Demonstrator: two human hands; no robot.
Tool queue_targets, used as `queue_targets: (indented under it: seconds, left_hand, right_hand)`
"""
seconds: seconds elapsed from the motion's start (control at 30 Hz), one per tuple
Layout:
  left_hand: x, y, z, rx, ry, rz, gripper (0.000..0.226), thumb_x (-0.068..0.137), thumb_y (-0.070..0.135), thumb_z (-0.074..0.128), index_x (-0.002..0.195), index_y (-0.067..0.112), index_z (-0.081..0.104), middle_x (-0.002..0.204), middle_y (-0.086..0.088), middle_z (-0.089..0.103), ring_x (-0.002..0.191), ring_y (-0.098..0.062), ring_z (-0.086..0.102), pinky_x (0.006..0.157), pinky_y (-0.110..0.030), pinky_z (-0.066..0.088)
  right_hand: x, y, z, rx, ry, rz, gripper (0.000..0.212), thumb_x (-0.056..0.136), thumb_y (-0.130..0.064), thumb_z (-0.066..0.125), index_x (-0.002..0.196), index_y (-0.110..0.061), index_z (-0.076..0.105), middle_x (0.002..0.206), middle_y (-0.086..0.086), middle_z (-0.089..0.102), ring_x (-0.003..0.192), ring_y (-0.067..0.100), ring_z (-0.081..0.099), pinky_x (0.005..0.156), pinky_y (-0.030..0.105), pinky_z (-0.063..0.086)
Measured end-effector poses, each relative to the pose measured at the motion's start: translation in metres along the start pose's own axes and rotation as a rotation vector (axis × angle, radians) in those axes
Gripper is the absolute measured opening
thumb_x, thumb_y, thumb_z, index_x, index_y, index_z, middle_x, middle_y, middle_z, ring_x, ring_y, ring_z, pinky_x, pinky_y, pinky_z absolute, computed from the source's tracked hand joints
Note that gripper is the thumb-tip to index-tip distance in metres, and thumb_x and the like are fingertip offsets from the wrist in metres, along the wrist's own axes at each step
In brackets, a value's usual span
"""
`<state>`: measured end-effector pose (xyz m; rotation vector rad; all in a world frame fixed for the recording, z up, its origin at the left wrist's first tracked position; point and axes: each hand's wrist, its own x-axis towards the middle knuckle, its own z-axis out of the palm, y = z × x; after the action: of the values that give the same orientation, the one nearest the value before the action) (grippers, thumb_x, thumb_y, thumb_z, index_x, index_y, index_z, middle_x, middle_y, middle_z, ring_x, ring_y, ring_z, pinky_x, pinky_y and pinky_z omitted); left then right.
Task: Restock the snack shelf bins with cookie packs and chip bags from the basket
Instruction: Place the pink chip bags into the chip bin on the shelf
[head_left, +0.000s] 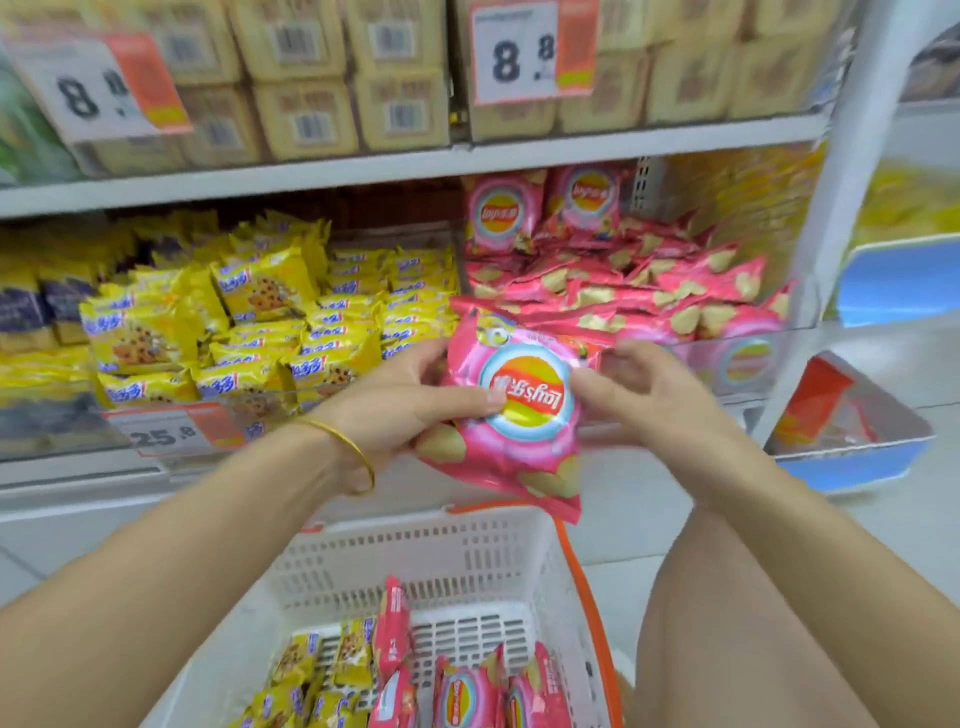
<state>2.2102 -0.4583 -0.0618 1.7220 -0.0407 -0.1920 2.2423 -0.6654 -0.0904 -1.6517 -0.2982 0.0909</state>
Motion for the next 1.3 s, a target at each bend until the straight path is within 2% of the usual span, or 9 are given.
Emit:
queue_targets:
  seconds: [0.07,0.17,0.53,0.63,0.7,0.87,1.03,1.13,1.3]
  left_hand:
    - [0.02,0.031,0.003,0.184,0.027,0.035,0.063,0.066,0.011,0.083,0.121,0.013,0.053,0.107,-0.012,0.069,0.088,-0.022,0.068,0.065,-0.032,0.056]
    - [0.049,0.078,0.014,0.532,-0.052,0.1,0.07,0.058,0.031,0.086,0.118,0.013,0.055,0.104,-0.004,0.07,0.092,-0.016,0.068,0.083,-0.04,0.056]
    - [0.143,0.112,0.055,0.536,0.076,0.21,0.044,0.049,0.049,0.086,0.074,0.02,0.064,0.069,-0.002,0.061,0.063,-0.015,0.057,0.06,-0.024,0.045]
    - [0.174,0.102,0.064,0.32,0.108,0.166,0.032,0.085,0.046,0.063,0.077,0.015,0.061,0.081,-0.01,0.055,0.063,-0.019,0.051,0.05,-0.021,0.041]
    - [0.197,0.097,0.062,0.307,0.212,0.185,0.028,0.098,0.03,0.044,0.078,0.014,0.055,0.094,-0.014,0.051,0.087,-0.025,0.054,0.074,-0.03,0.05]
    - [0.239,0.078,0.057,1.141,0.342,0.506,0.038,0.086,0.001,0.042,0.116,0.008,0.063,0.129,-0.015,0.053,0.121,-0.03,0.047,0.103,-0.033,0.037]
    - [0.276,0.077,0.074,1.758,0.064,0.467,0.047,0.087,0.012,0.054,0.133,0.021,0.05,0.157,-0.004,0.011,0.144,-0.027,0.01,0.111,-0.043,0.024]
    - [0.297,0.075,0.068,1.774,0.065,0.308,0.055,0.093,0.023,0.045,0.146,0.023,0.03,0.159,-0.004,-0.007,0.145,-0.029,-0.004,0.114,-0.044,0.014]
    - [0.296,0.069,0.072,1.878,0.076,0.156,0.06,0.087,0.009,0.057,0.138,0.035,0.042,0.155,-0.002,-0.024,0.143,-0.037,-0.009,0.112,-0.047,0.02]
  right_hand:
    - [0.015,-0.017,-0.024,-0.202,0.225,-0.241,0.062,0.07,-0.036,0.075,0.124,-0.022,0.048,0.116,-0.003,0.058,0.102,0.015,0.059,0.085,0.034,0.053]
    - [0.035,-0.052,-0.052,-0.43,0.068,-0.468,0.082,0.063,-0.033,0.081,0.131,-0.035,0.036,0.129,-0.01,0.049,0.109,0.002,0.051,0.094,0.019,0.043]
    - [0.112,-0.048,-0.128,-0.12,-0.392,0.119,0.039,0.066,-0.018,0.081,0.096,-0.007,0.058,0.092,0.014,0.06,0.076,0.026,0.061,0.057,0.035,0.056]
    - [0.124,-0.04,-0.143,-0.02,-0.181,0.256,0.035,0.063,-0.027,0.076,0.084,-0.009,0.055,0.08,0.012,0.057,0.058,0.021,0.061,0.051,0.027,0.055]
    - [0.132,-0.036,-0.158,0.094,0.054,0.297,0.023,0.072,-0.025,0.073,0.082,-0.013,0.056,0.079,0.01,0.055,0.052,0.018,0.061,0.05,0.028,0.056]
    - [0.159,-0.011,-0.171,0.233,0.467,0.118,0.028,0.087,-0.02,0.067,0.094,-0.004,0.045,0.088,0.008,0.041,0.074,0.028,0.061,0.048,0.032,0.057]
    - [0.209,0.01,-0.156,0.133,0.592,0.01,0.036,0.089,-0.02,0.064,0.11,-0.001,0.043,0.105,0.013,0.046,0.084,0.024,0.06,0.058,0.034,0.059]
    - [0.236,0.012,-0.156,-0.024,0.67,-0.038,0.026,0.086,-0.027,0.067,0.085,-0.018,0.043,0.093,0.008,0.054,0.089,0.029,0.06,0.072,0.043,0.054]
    - [0.266,0.017,-0.149,-0.077,0.672,-0.075,0.031,0.089,-0.014,0.062,0.116,-0.004,0.052,0.105,0.012,0.061,0.098,0.027,0.059,0.089,0.039,0.048]
